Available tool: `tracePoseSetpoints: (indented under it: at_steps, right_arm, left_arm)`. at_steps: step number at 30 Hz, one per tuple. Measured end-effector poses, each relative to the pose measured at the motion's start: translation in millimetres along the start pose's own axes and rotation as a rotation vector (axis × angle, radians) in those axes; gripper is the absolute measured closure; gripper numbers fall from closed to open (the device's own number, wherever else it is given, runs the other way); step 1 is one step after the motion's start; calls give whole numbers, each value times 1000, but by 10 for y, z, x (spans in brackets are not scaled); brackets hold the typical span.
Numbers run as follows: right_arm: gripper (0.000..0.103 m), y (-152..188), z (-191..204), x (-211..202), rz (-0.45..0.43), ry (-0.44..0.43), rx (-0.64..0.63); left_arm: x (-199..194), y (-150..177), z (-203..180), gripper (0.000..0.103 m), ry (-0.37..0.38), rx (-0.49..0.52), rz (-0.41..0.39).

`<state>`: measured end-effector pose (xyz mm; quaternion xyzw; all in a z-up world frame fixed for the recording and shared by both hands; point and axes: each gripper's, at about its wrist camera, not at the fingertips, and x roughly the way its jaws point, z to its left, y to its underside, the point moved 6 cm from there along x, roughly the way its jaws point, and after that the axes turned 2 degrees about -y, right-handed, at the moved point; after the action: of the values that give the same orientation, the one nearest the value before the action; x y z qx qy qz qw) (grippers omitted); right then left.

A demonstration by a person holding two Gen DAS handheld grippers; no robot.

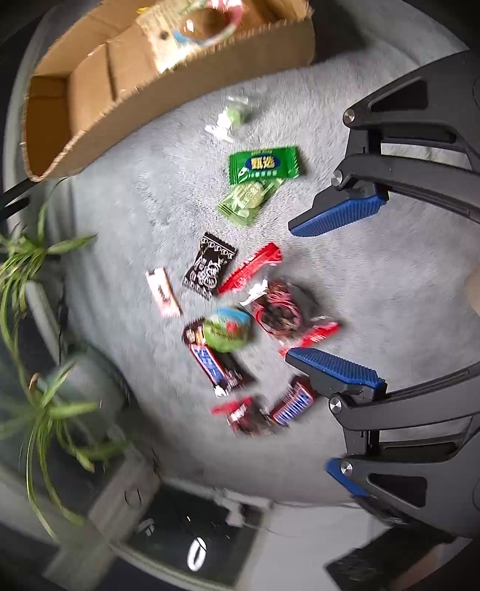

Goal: Organize snacks
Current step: 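Return both tools to the snacks and open them over the next items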

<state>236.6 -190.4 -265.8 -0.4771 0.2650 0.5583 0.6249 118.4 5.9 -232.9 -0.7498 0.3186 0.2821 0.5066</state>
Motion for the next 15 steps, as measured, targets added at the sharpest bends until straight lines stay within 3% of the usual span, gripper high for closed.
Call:
tracePoseSetpoints:
  at_steps: [5,15]
  right_arm:
    - [38,-35,8,275,33,46,65]
    - [38,-140,255,480,11,155,-36]
  left_arm:
    - [102,-30,118,66,10,-24,9]
    - [404,-67,275,66,40,-74,60]
